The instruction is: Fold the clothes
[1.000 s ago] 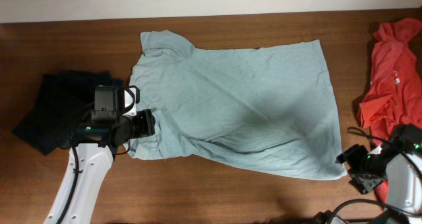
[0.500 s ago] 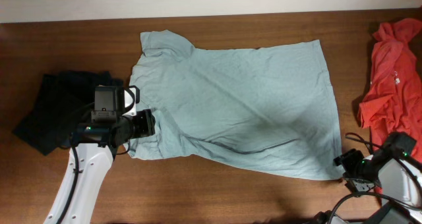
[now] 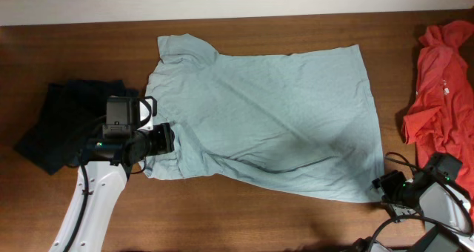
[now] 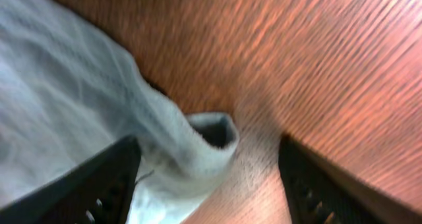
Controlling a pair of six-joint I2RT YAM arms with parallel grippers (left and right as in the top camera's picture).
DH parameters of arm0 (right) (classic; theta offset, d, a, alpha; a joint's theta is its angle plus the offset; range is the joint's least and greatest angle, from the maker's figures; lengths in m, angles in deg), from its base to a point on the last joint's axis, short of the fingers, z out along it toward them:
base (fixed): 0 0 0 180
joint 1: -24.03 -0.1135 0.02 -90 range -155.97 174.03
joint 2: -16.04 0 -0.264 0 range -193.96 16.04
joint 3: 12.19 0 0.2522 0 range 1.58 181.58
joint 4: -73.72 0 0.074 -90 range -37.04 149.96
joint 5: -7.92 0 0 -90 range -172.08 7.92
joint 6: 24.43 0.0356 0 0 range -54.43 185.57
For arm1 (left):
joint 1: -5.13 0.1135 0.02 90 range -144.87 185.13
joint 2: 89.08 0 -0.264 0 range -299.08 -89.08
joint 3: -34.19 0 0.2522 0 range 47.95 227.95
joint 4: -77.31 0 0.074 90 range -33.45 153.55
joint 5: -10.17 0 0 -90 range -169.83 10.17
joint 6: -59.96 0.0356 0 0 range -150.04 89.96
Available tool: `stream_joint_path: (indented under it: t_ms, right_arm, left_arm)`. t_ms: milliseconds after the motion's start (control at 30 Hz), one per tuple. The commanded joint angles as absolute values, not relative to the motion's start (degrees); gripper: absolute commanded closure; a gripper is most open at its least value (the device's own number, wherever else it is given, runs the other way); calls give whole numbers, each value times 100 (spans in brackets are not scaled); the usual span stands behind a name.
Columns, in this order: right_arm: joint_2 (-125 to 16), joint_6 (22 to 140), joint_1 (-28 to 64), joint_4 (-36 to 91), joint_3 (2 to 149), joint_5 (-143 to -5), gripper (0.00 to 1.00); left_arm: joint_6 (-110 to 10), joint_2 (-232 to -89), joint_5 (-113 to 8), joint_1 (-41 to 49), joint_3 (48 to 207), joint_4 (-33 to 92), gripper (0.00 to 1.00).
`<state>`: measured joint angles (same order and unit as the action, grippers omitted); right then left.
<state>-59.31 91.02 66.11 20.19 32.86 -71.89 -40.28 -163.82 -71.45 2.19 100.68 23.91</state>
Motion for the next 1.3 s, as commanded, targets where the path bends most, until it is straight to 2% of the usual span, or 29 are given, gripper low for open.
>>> stream_joint_path:
  t_ms: [0, 233, 400, 600, 867, 933, 1033, 1100, 1267]
  right_arm:
    - [-5973, 9305, 6653, 2258, 2976, -7219, 39]
    - [-5964, 9121, 6653, 2247, 3000, -7215, 65]
    - [-5820, 8824, 6644, 1534, 3472, -7219, 79]
    - [-5396, 8682, 6644, 419, 4384, -7355, 87]
    - [-5225, 8746, 6642, 183, 4733, -7331, 90]
    - [-5225, 8746, 6642, 48, 4733, -7359, 86]
    - [-5225, 8748, 6644, -7, 4598, -7355, 57]
    - [-5232, 8750, 6646, 144, 4379, -7398, 47]
    - [-5422, 9104, 6649, 1003, 3601, -7366, 43]
  left_arm:
    - [-3934, -16435, -7062, 203, 10169, 2408, 38]
    - [-3934, -16435, -7062, 203, 10169, 2410, 38]
    - [-3934, -16435, -7064, 203, 10169, 2410, 38]
    - [-3934, -16435, -7062, 203, 10169, 2480, 38]
    - [-3934, -16435, -7062, 203, 10167, 2559, 38]
    - [-3934, -16435, -7062, 203, 10169, 2570, 38]
    - [-3934, -16435, -7062, 203, 10169, 2583, 38]
    - [-3934, -16435, -7062, 203, 10167, 2620, 38]
    - [-3934, -16435, -7062, 203, 10167, 2666, 33]
